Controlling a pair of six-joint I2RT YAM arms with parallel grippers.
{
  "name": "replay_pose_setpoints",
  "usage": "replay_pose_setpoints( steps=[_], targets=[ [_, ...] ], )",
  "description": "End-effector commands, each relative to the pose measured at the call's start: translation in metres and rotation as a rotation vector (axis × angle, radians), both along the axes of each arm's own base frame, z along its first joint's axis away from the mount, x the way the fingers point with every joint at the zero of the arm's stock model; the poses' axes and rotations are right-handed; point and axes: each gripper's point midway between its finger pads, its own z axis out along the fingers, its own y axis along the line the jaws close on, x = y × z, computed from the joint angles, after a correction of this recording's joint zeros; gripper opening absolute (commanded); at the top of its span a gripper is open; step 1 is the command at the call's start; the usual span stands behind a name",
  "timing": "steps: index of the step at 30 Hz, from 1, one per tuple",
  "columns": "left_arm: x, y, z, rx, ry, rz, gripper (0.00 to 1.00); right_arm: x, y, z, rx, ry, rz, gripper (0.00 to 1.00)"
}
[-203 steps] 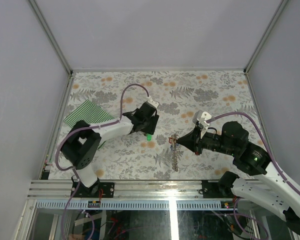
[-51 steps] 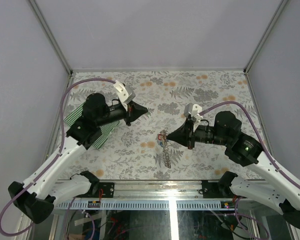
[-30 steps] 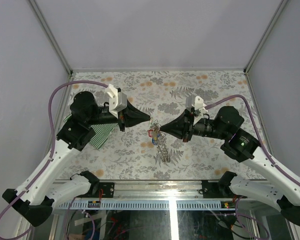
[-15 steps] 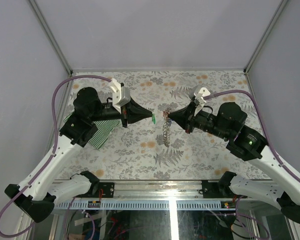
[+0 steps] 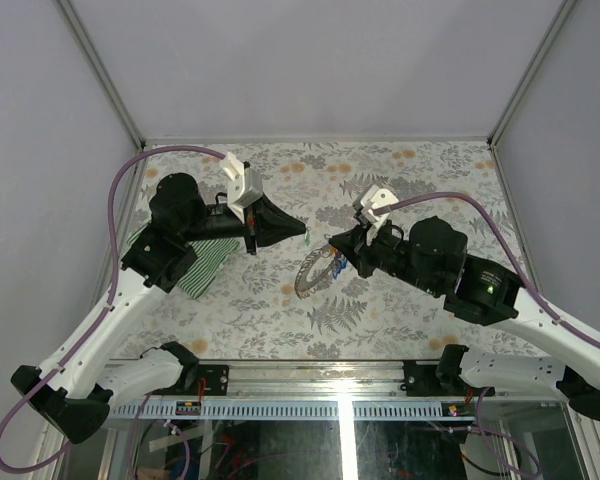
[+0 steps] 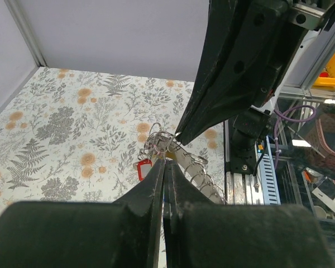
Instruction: Put the keys on the keyring
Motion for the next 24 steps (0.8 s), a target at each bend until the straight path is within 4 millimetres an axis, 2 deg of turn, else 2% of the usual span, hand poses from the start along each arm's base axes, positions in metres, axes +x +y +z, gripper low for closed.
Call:
replay_pose_setpoints(
  steps=[1,5,8,14,20,24],
  targets=[
    [-0.004,0.001,0.020,-0.041,-0.038,-0.008,0.00,0.008,-0.006,0.043,0.088,-0.088,-0.076,0.00],
    [-0.002,0.000,0.019,-0.040,-0.030,-0.008,0.00,0.009,-0.008,0.043,0.085,-0.088,-0.093,0.00],
    [-0.003,-0.001,0.020,-0.042,-0.028,-0.013,0.00,0.002,-0.006,0.046,0.116,-0.104,-0.049,0.00],
    [-0.009,0.000,0.027,-0.055,-0.050,-0.038,0.00,-0.043,0.009,0.051,0.144,-0.200,0.245,0.00],
    [-0.012,0.003,0.030,-0.064,-0.081,-0.026,0.00,-0.054,0.004,0.050,0.105,-0.407,0.338,0.01],
    [-0.012,0.005,0.030,-0.065,-0.087,-0.019,0.00,-0.060,0.000,0.052,0.076,-0.695,0.387,0.01]
  ],
)
